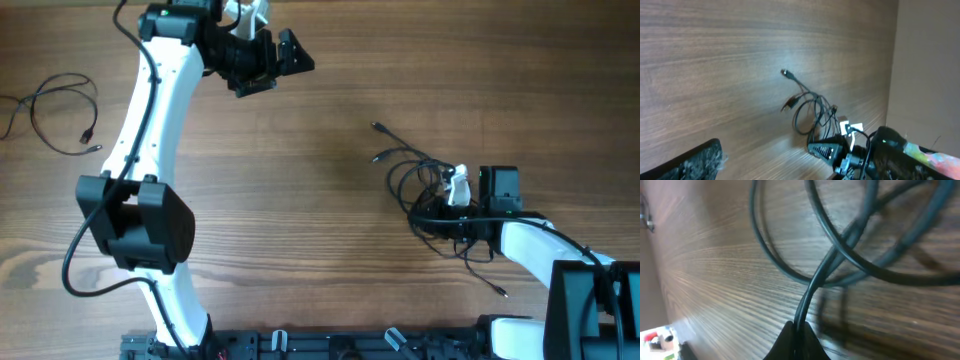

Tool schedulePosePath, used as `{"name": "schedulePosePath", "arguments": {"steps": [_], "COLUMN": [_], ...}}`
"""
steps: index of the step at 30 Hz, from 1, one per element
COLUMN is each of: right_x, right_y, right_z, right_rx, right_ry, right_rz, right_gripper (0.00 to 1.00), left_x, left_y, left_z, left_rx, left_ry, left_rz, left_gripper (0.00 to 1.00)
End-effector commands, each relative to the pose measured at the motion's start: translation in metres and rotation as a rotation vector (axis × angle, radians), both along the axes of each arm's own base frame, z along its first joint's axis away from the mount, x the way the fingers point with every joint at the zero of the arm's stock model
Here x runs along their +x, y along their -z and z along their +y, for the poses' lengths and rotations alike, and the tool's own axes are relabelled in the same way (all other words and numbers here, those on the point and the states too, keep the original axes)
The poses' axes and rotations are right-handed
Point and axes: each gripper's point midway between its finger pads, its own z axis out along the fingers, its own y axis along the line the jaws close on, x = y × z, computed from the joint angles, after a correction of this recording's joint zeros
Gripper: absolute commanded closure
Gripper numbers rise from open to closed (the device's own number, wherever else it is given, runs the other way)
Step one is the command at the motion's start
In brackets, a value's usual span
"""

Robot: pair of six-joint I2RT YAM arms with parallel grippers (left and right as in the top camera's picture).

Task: Untangle cables
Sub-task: 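Reach both grippers into the remaining cable pile and grasp strands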

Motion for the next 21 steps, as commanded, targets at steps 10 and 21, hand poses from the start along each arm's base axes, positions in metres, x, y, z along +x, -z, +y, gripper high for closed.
{"name": "schedulePosePath", "arguments": {"steps": [10,21], "right_x": [0.115,0.112], "right_y": [-0.152,-0.092], "right_z": [0.08,0.0], "right_rx": [0.201,-0.028], "right_ry": [-0.01,0.185], "right_rz": [-0.446,-0.242], "right_gripper": [0.65,0.05], "left_x": [-0.008,-0.018], "left_y": [-0.063,0.001], "left_z": [0.054,0.044], "left_rx": [0.016,0.404], "left_ry": [-0.065,-0.32], "left_rz": [-0.171,0.008], "left_gripper": [0.0,0.01]}}
